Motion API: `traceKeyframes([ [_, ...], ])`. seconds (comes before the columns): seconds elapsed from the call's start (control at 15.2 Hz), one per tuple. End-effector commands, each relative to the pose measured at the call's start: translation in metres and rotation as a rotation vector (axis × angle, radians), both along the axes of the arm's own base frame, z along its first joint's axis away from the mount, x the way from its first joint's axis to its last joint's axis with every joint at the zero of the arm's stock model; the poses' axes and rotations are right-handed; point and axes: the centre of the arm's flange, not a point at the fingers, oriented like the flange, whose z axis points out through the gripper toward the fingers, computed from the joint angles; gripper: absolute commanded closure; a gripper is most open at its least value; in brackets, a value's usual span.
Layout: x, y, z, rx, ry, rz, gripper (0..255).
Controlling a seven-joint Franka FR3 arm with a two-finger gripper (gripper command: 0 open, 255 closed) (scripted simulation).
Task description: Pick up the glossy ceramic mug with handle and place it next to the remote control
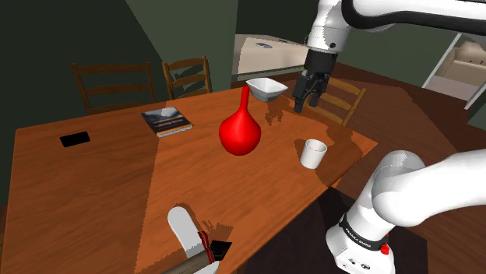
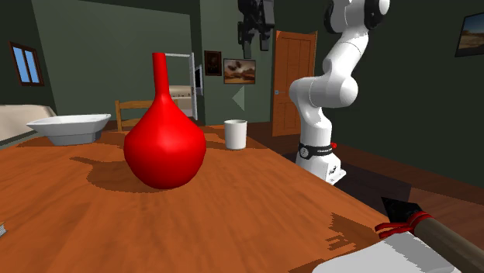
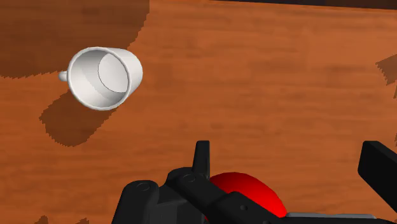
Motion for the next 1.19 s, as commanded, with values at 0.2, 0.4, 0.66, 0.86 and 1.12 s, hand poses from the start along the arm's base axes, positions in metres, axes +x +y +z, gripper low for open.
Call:
traceKeyframes([
  [0.2,-0.006,-0.018,-0.033,-0.019,0.001,0.008,0],
  [0.4,-0.012,-0.036,-0.066,-0.037,0.001,0.016,0],
  [0.66,-0.019,-0.062,-0.109,-0.062,0.002,0.027,0],
  [0.86,-0.024,-0.082,-0.141,-0.081,0.003,0.035,0],
  [1.12,-0.031,-0.109,-0.182,-0.106,0.004,0.046,0],
])
